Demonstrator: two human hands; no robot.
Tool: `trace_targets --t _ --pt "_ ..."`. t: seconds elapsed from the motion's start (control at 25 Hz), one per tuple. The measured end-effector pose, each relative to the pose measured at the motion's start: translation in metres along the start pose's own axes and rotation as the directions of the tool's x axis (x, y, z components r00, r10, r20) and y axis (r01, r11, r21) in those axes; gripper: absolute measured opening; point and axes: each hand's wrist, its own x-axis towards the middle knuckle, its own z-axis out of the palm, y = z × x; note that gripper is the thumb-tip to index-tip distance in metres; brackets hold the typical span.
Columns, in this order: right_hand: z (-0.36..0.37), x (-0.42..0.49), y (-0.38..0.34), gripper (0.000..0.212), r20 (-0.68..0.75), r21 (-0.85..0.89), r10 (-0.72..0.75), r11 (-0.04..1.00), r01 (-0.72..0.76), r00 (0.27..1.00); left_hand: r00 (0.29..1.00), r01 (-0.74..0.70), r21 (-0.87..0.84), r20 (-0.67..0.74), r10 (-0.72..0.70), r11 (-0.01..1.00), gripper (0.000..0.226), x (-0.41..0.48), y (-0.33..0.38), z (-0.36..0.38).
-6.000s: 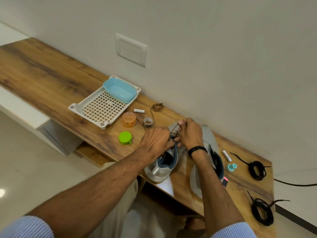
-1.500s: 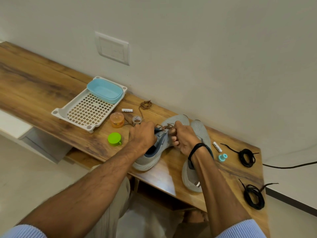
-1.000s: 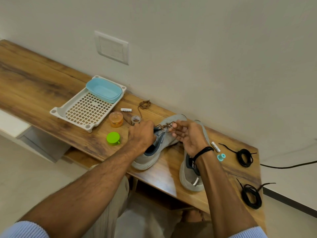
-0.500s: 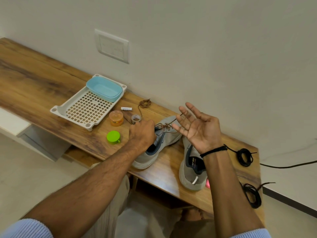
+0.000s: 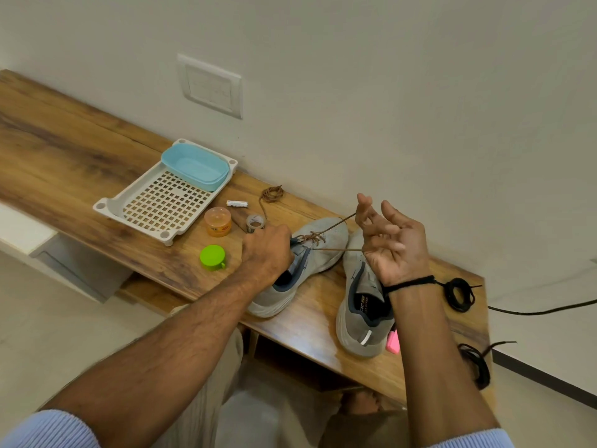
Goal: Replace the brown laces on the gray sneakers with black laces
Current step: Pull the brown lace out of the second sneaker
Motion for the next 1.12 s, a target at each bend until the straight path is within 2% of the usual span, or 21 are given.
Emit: trace_targets --t 0.04,0.08,0.12,0.16,0.2,0.24,0.32,0.4,0.48,0.52,0.6,0.72,0.84,0.88,1.0,1.04,1.08,1.12 --pt "0.0 0.003 0.002 0.03 -0.113 -0.236 -0.094 0.97 0.065 0.989 1.0 -0.001 0.008 -0.004 0.002 1.0 0.023 0.0 0.0 0.001" --pt "-0.002 0.006 0.007 0.027 -0.201 -0.59 -0.267 0.801 0.101 0.943 1.0 -0.003 0.016 -0.006 0.003 1.0 0.022 0.001 0.001 0.001" --pt "-0.004 0.01 0.014 0.021 -0.19 -0.89 -0.466 0.453 0.048 0.864 1.0 -0.005 0.019 -0.006 0.005 1.0 0.022 0.001 0.001 0.002" --pt "-0.008 0.014 0.024 0.015 -0.053 -0.998 -0.578 0.044 -0.034 0.814 1.0 -0.005 0.02 -0.005 0.005 1.0 0.021 0.001 0.002 0.002" --pt "-0.011 0.018 0.034 0.012 0.057 -0.963 -0.556 -0.248 -0.1 0.829 1.0 -0.006 0.021 -0.007 0.006 1.0 0.021 0.001 0.002 0.002" --pt "-0.013 0.022 0.042 0.011 0.062 -0.911 -0.489 -0.384 -0.151 0.87 1.0 -0.007 0.021 -0.007 0.007 1.0 0.022 0.001 0.002 0.002" --pt "-0.017 0.029 0.054 0.012 -0.036 -0.863 -0.404 -0.448 -0.232 0.914 1.0 -0.006 0.017 -0.006 0.006 1.0 0.025 0.001 0.002 0.002" --pt "-0.018 0.033 0.06 0.016 -0.056 -0.813 -0.41 -0.51 -0.279 0.91 1.0 -0.001 0.017 -0.008 0.001 1.0 0.027 0.001 0.002 0.002" --pt "-0.014 0.034 0.062 0.021 -0.035 -0.812 -0.444 -0.509 -0.284 0.895 1.0 0.001 0.017 -0.009 -0.001 1.0 0.027 0.001 0.002 0.001" --pt "-0.013 0.033 0.061 0.025 -0.043 -0.836 -0.477 -0.465 -0.293 0.878 1.0 0.001 0.014 -0.008 -0.001 1.0 0.027 0.001 0.002 0.001" --pt "-0.01 0.033 0.059 0.033 -0.094 -0.871 -0.572 -0.349 -0.345 0.815 1.0 0.006 0.007 0.001 -0.006 1.0 0.026 0.001 0.002 0.001" --pt "-0.008 0.03 0.049 0.03 -0.063 -0.844 -0.724 -0.329 -0.424 0.687 1.0 0.027 -0.007 -0.002 -0.027 1.0 0.026 0.0 0.003 -0.001" --pt "-0.008 0.025 0.035 0.017 0.016 -0.892 -0.804 -0.28 -0.354 0.594 1.0 0.026 -0.018 0.008 -0.026 1.0 0.025 -0.002 0.003 -0.003" --pt "-0.008 0.023 0.033 0.028 0.045 -0.905 -0.821 -0.274 -0.325 0.569 1.0 0.021 -0.014 0.011 -0.02 1.0 0.024 -0.003 0.003 -0.005" --pt "-0.01 0.026 0.039 0.082 0.086 -0.865 -0.81 -0.349 -0.36 0.58 1.0 -0.003 -0.011 0.023 0.003 1.0 0.026 -0.006 0.005 -0.006" --pt "-0.01 0.028 0.043 0.088 0.104 -0.832 -0.797 -0.398 -0.387 0.595 0.999 -0.004 -0.018 0.032 0.005 1.0 0.027 -0.007 0.005 -0.006" --pt "-0.011 0.029 0.045 0.086 0.124 -0.807 -0.776 -0.442 -0.392 0.619 0.999 -0.001 -0.031 0.044 0.003 1.0 0.027 -0.008 0.004 -0.007" --pt "-0.013 0.032 0.045 0.074 0.153 -0.798 -0.739 -0.484 -0.359 0.656 0.999 0.0 -0.044 0.053 0.002 0.999 0.027 -0.009 0.004 -0.008"
